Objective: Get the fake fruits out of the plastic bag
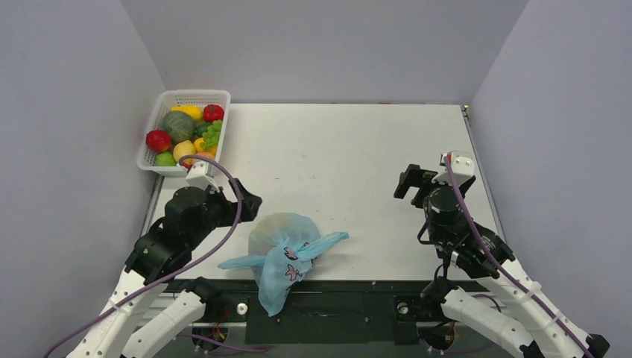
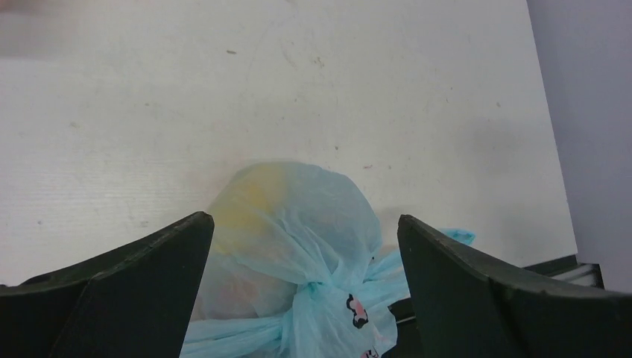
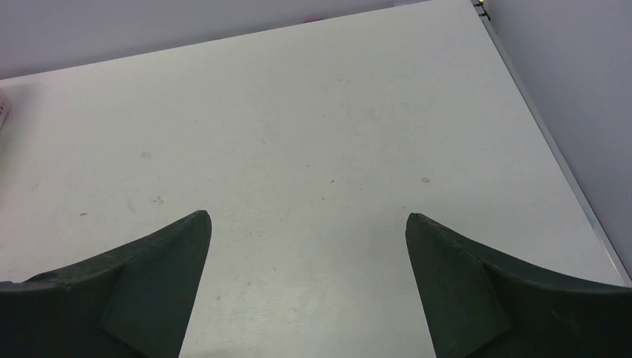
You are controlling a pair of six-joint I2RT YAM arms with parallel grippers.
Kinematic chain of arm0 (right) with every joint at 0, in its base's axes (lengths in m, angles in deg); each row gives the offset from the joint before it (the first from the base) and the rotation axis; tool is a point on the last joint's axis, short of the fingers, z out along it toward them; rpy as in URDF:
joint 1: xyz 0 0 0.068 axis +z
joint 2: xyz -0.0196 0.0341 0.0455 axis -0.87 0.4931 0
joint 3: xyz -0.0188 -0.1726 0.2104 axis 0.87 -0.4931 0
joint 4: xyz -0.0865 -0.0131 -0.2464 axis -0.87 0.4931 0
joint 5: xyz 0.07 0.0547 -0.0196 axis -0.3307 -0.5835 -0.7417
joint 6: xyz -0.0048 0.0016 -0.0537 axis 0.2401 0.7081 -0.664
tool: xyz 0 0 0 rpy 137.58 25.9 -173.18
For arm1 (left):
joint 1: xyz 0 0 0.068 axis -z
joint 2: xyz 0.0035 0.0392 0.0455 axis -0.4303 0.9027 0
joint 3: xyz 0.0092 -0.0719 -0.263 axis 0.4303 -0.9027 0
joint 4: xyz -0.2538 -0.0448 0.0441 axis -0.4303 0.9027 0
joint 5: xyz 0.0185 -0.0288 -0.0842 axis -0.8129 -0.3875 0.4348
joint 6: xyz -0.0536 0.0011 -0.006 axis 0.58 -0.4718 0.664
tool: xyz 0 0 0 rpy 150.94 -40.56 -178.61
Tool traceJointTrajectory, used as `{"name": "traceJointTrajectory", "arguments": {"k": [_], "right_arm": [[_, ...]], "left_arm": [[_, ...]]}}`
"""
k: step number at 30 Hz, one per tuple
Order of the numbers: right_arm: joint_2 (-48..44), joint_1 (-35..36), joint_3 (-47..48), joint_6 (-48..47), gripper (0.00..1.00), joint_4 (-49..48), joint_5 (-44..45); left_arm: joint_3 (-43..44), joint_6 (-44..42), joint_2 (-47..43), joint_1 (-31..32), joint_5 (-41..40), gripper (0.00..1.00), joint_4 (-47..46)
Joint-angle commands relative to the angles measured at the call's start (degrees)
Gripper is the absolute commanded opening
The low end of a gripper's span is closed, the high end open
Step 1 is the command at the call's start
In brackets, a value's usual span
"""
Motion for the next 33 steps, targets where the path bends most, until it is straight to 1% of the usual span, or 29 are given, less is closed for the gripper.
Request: {"name": "traceJointTrajectory", "arguments": {"k": [1,3,5,8,11,14,16,18,20,23,24,26,29,30,32,33], "right_arm": [[0.7,0.2,-1.3,1.7,1.0,-1.6,-2.2],[1.4,0.1,-1.2,2.0,1.0,-1.7,-4.2],[2.0,0.2,-1.5,2.0,1.0,-2.8,-8.2],[3.1,0.2,-2.9,1.5,1.0,-5.8,-19.2],[6.8,0.2,-3.3,3.9,1.0,-6.9,-24.7],[10.0,0.5,-3.8,4.6,1.0,-8.9,-33.7],[11.6,2.2,-4.8,5.7,1.0,-12.0,-37.7],[13.5,5.5,-5.3,6.8,1.0,-14.6,-39.6],[15.9,10.1,-5.1,8.1,1.0,-16.6,-38.5],[20.0,18.6,-4.7,9.8,1.0,-20.0,-33.7],[21.0,20.0,-4.3,10.3,1.0,-20.5,-32.9],[25.0,25.0,-3.6,11.1,0.99,-22.4,-31.0],[28.7,28.8,-3.2,14.2,0.99,-25.1,-27.5],[30.8,30.1,-3.1,16.7,0.99,-26.7,-27.1],[34.0,31.4,-2.5,21.0,0.97,-27.7,-25.1],[35.0,31.7,-2.1,22.2,0.94,-27.7,-23.8]], "left_arm": [[-3.6,5.0,-2.5,0.2,8.8,0.94,-1.6],[-4.7,5.5,-2.9,0.1,10.1,0.94,-1.7],[-5.5,6.0,-3.1,0.2,10.8,0.94,-1.6],[-7.1,6.2,-2.8,0.2,13.1,0.94,-2.1],[-9.0,7.0,-2.7,0.2,14.8,0.94,-3.0],[-10.7,8.1,-3.2,0.2,15.0,0.94,-3.7],[-11.8,8.6,-3.7,0.2,14.8,0.94,-3.6],[-12.5,9.1,-4.4,0.2,14.3,0.94,-3.2],[-13.0,9.4,-4.9,0.2,13.4,0.94,-2.2],[-13.1,9.6,-6.1,0.2,13.1,0.94,-0.5],[-13.1,9.7,-6.4,0.2,13.1,0.94,-0.2],[-12.9,9.9,-7.5,0.2,13.1,0.94,1.1],[-13.1,10.4,-9.0,0.2,13.2,0.94,2.3],[-13.3,10.6,-9.6,0.2,13.4,0.94,2.6],[-14.0,11.2,-10.6,0.2,13.9,0.92,2.4],[-14.2,11.7,-10.9,0.2,14.6,0.91,2.2]]}}
